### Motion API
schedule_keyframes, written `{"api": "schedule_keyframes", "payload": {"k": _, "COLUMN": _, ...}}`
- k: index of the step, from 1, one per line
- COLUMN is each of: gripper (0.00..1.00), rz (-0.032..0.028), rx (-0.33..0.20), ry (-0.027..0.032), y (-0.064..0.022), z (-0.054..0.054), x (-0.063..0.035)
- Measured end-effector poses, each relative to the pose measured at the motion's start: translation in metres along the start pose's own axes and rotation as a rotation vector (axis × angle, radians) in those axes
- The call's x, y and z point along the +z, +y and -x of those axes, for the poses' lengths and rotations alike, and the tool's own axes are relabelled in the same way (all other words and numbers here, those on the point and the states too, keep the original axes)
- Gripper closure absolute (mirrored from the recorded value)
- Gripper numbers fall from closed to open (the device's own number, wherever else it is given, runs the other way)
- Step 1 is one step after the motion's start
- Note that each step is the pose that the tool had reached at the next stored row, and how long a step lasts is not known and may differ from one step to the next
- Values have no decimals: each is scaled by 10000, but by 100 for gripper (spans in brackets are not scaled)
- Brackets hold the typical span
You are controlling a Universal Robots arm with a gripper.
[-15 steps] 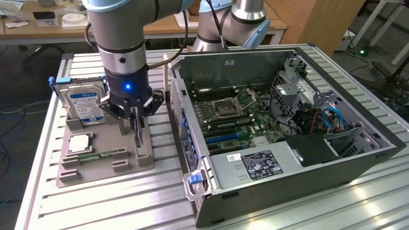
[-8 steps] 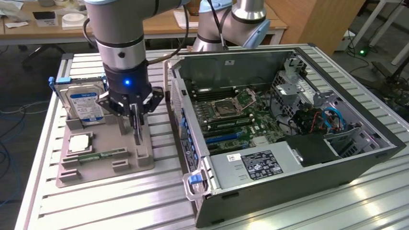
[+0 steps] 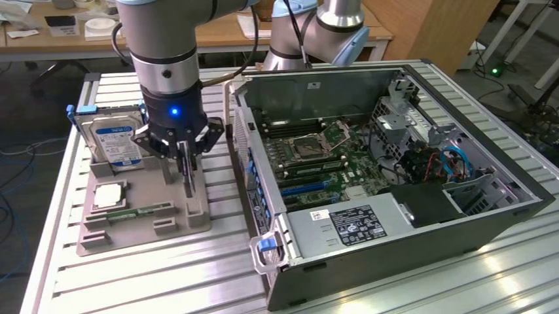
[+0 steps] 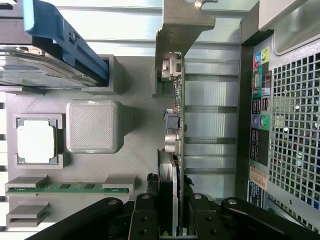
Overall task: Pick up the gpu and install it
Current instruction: 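Pick up the gpu and move the gpu toward the slot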
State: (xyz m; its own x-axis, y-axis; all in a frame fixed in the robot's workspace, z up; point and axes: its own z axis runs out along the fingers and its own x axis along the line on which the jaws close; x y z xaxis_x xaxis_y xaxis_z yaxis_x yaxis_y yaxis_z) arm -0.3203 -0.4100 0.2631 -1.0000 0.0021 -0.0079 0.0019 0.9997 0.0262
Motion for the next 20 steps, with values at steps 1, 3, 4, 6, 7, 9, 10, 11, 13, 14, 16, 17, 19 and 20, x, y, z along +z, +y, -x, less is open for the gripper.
{"api": "schedule_keyframes", "payload": {"k": 1, "gripper": 73, "rz": 0, "rx": 1, "ry": 1, "y": 0, "z": 0, "x": -1}}
{"api": "schedule_keyframes", "payload": {"k": 3, "gripper": 73, "rz": -3, "rx": 1, "ry": 4, "y": 0, "z": -1, "x": -10}}
{"api": "schedule_keyframes", "payload": {"k": 4, "gripper": 73, "rz": -3, "rx": 0, "ry": 4, "y": 0, "z": -1, "x": -14}}
{"api": "schedule_keyframes", "payload": {"k": 6, "gripper": 73, "rz": -1, "rx": 0, "ry": 1, "y": 1, "z": 0, "x": -22}}
{"api": "schedule_keyframes", "payload": {"k": 7, "gripper": 73, "rz": -1, "rx": 0, "ry": 2, "y": 1, "z": 0, "x": -27}}
{"api": "schedule_keyframes", "payload": {"k": 9, "gripper": 73, "rz": -1, "rx": 0, "ry": 2, "y": 1, "z": 0, "x": -38}}
{"api": "schedule_keyframes", "payload": {"k": 10, "gripper": 73, "rz": -1, "rx": 0, "ry": 1, "y": 1, "z": 0, "x": -43}}
{"api": "schedule_keyframes", "payload": {"k": 11, "gripper": 73, "rz": 0, "rx": 1, "ry": 0, "y": 1, "z": 0, "x": -46}}
{"api": "schedule_keyframes", "payload": {"k": 13, "gripper": 73, "rz": 0, "rx": 1, "ry": 0, "y": 2, "z": 0, "x": -54}}
{"api": "schedule_keyframes", "payload": {"k": 14, "gripper": 73, "rz": -2, "rx": 1, "ry": 3, "y": 2, "z": 0, "x": -59}}
{"api": "schedule_keyframes", "payload": {"k": 16, "gripper": 73, "rz": -1, "rx": 0, "ry": 1, "y": 2, "z": 0, "x": -70}}
{"api": "schedule_keyframes", "payload": {"k": 17, "gripper": 73, "rz": -1, "rx": 0, "ry": 2, "y": 2, "z": 0, "x": -77}}
{"api": "schedule_keyframes", "payload": {"k": 19, "gripper": 73, "rz": 0, "rx": 0, "ry": 2, "y": 2, "z": 0, "x": -89}}
{"api": "schedule_keyframes", "payload": {"k": 20, "gripper": 73, "rz": -1, "rx": 1, "ry": 2, "y": 3, "z": 0, "x": -97}}
